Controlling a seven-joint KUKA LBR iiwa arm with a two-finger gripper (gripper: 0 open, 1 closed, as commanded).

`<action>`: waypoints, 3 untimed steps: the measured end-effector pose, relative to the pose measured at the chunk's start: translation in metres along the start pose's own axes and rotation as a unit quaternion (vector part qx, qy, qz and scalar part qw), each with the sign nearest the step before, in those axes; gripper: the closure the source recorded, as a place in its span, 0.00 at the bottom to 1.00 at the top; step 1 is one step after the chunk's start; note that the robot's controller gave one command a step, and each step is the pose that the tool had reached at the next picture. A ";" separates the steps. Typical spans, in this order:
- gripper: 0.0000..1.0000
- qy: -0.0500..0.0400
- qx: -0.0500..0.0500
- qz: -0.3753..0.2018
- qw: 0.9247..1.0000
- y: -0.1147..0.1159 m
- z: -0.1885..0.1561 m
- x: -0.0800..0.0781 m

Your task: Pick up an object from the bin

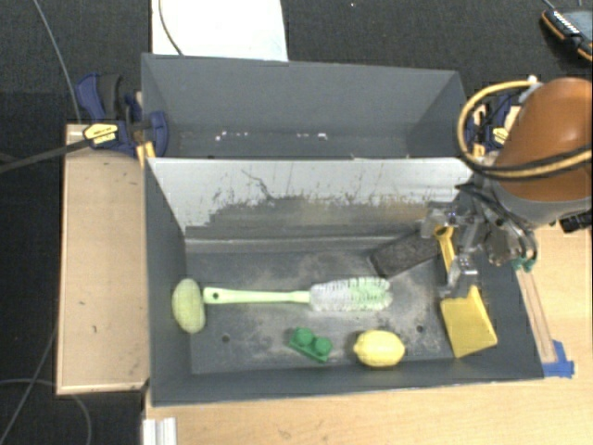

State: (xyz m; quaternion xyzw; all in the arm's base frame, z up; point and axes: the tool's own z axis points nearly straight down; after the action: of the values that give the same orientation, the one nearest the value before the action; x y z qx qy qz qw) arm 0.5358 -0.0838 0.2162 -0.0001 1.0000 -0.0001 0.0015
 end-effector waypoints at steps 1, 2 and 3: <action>0.00 -0.001 0.000 -0.112 0.994 0.066 0.108 -0.026; 0.00 -0.008 0.001 -0.077 0.997 0.081 0.063 -0.044; 0.00 -0.001 -0.002 -0.168 0.986 0.118 0.116 -0.012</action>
Offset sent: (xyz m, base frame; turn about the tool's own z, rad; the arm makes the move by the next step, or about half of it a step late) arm 0.0421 0.0811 -0.0665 -0.1551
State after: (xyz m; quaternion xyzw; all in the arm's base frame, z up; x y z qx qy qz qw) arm 0.5479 0.0344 0.1002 -0.1676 0.9858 0.0013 0.0026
